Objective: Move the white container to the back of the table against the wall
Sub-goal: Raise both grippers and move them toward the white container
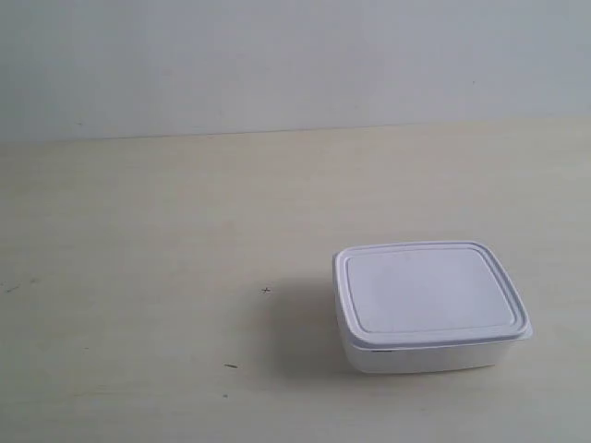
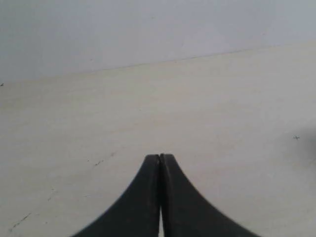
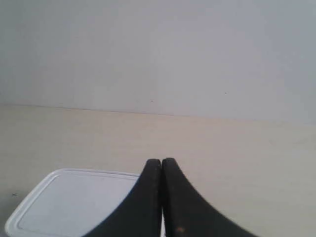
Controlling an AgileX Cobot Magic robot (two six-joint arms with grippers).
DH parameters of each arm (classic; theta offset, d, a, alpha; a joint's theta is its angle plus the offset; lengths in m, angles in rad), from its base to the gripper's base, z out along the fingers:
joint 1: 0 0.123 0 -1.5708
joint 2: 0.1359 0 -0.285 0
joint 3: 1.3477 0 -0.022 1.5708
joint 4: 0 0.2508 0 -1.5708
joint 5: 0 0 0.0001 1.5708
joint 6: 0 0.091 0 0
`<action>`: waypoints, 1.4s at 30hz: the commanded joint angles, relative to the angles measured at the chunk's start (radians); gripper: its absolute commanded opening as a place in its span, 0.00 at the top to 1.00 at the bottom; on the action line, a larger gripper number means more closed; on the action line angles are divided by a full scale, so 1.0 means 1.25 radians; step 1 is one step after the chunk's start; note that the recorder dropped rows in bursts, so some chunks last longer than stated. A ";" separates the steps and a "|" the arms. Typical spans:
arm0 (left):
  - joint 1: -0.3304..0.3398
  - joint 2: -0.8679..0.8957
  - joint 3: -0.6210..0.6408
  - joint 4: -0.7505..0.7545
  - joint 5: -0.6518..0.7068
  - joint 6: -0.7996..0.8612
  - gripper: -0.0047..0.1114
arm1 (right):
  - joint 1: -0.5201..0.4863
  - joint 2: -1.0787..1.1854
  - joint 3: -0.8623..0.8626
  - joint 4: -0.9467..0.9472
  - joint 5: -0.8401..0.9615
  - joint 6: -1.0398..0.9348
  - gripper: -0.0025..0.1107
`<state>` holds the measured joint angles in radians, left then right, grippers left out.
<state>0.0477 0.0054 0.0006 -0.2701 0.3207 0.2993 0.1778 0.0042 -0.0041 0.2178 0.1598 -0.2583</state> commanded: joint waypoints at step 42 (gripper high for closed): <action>0.002 0.218 -0.296 -0.372 0.027 -0.057 0.96 | -0.003 0.265 -0.315 0.132 0.202 0.233 0.98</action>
<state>0.0477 0.1868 -0.2851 -0.6976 0.2864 0.1782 0.1778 0.2509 -0.2871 0.3965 0.3013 0.0798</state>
